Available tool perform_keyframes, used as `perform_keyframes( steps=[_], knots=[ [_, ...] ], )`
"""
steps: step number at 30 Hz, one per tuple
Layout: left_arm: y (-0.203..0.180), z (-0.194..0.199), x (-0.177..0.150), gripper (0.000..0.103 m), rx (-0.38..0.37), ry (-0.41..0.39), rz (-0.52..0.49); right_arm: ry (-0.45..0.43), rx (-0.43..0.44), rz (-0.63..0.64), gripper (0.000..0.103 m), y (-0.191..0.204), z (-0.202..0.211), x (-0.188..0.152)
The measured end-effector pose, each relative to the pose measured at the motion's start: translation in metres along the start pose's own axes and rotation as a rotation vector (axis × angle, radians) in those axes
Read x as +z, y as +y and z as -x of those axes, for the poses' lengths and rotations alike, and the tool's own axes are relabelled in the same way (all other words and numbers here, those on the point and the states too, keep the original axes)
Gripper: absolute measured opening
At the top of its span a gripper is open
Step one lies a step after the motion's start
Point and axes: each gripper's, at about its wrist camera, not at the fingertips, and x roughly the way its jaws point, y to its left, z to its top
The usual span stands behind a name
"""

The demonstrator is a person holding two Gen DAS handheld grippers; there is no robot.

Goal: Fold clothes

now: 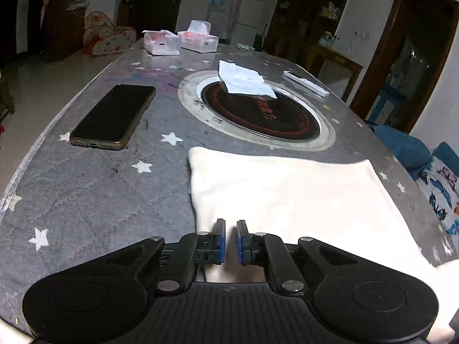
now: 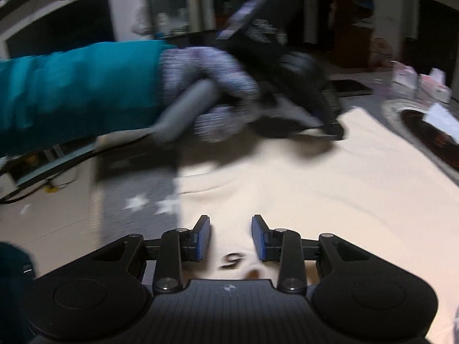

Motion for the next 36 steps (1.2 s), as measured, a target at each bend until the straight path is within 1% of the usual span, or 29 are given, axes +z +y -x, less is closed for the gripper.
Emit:
perform_keyframes(
  steps=[2, 4, 7, 9, 12, 13, 17, 21, 24, 27, 30, 34, 36],
  knots=[
    [0.003, -0.002, 0.001, 0.008, 0.004, -0.007, 0.005, 0.006, 0.047, 0.014, 0.032, 0.014, 0.003, -0.005],
    [0.005, 0.000, 0.001, 0.008, 0.009, -0.009, 0.015, 0.006, 0.026, 0.058, 0.032, 0.025, 0.004, -0.009],
    [0.004, 0.003, 0.001, 0.009, 0.019, -0.012, 0.016, -0.012, 0.038, 0.035, 0.032, 0.026, 0.014, -0.008],
    [0.002, 0.005, 0.001, 0.009, 0.023, -0.014, 0.007, -0.047, 0.025, 0.018, 0.032, 0.025, 0.030, -0.007],
    [-0.004, 0.013, -0.001, 0.009, 0.037, -0.027, -0.022, -0.082, -0.023, 0.000, 0.032, 0.018, 0.054, -0.007],
    [-0.008, 0.016, -0.002, 0.009, 0.032, -0.032, -0.031, -0.080, -0.046, -0.003, 0.032, 0.015, 0.060, -0.009],
    [-0.026, 0.034, -0.014, 0.009, -0.022, -0.049, -0.072, -0.026, -0.117, -0.058, 0.032, 0.000, 0.069, -0.023],
    [-0.056, 0.055, -0.038, 0.010, -0.112, -0.045, -0.136, 0.027, -0.084, -0.081, 0.032, 0.006, 0.065, -0.038],
    [-0.078, 0.067, -0.059, 0.010, -0.185, -0.042, -0.190, 0.015, -0.091, -0.115, 0.032, 0.011, 0.076, -0.048],
    [-0.095, 0.072, -0.079, 0.010, -0.235, -0.029, -0.233, -0.033, -0.150, -0.199, 0.032, 0.003, 0.101, -0.059],
    [-0.105, 0.074, -0.095, 0.010, -0.268, -0.018, -0.253, -0.083, -0.254, -0.297, 0.032, -0.010, 0.129, -0.074],
    [-0.116, 0.076, -0.114, 0.011, -0.279, 0.000, -0.282, -0.112, -0.414, -0.456, 0.032, -0.036, 0.156, -0.104],
    [-0.118, 0.079, -0.118, 0.012, -0.280, 0.000, -0.293, -0.119, -0.476, -0.545, 0.032, -0.049, 0.165, -0.122]
  ],
)
